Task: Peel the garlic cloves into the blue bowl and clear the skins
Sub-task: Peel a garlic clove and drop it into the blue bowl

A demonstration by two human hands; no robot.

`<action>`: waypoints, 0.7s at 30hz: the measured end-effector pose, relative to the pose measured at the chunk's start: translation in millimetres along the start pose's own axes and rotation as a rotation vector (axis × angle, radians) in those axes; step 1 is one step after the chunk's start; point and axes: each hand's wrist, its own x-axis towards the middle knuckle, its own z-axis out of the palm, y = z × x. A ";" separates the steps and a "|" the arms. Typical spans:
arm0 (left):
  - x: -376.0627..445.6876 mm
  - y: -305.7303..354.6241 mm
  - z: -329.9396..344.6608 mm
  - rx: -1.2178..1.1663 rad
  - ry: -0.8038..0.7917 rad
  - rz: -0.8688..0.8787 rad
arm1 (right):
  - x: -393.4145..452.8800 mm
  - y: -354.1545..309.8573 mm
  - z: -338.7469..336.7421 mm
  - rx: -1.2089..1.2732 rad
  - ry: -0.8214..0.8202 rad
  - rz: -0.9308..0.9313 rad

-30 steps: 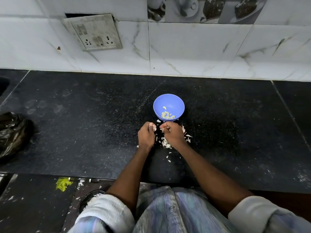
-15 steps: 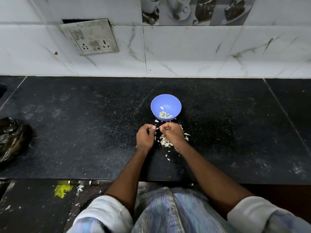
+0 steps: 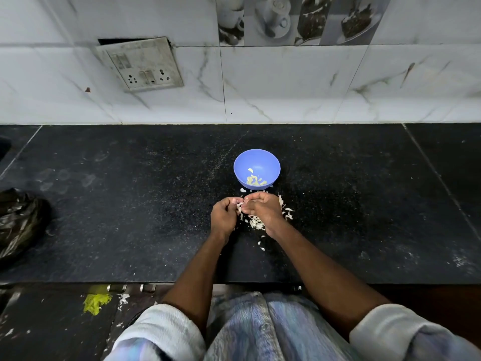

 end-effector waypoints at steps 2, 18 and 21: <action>0.4 2.5 0.4 -0.062 0.009 -0.023 | 1.6 -1.5 1.4 0.005 0.010 -0.006; 6.3 19.0 5.5 -0.297 0.036 -0.135 | 7.1 -7.0 -4.1 -0.046 0.059 0.019; 7.7 17.7 6.1 -0.320 0.028 -0.152 | 6.4 -7.0 -6.7 -0.051 0.052 0.017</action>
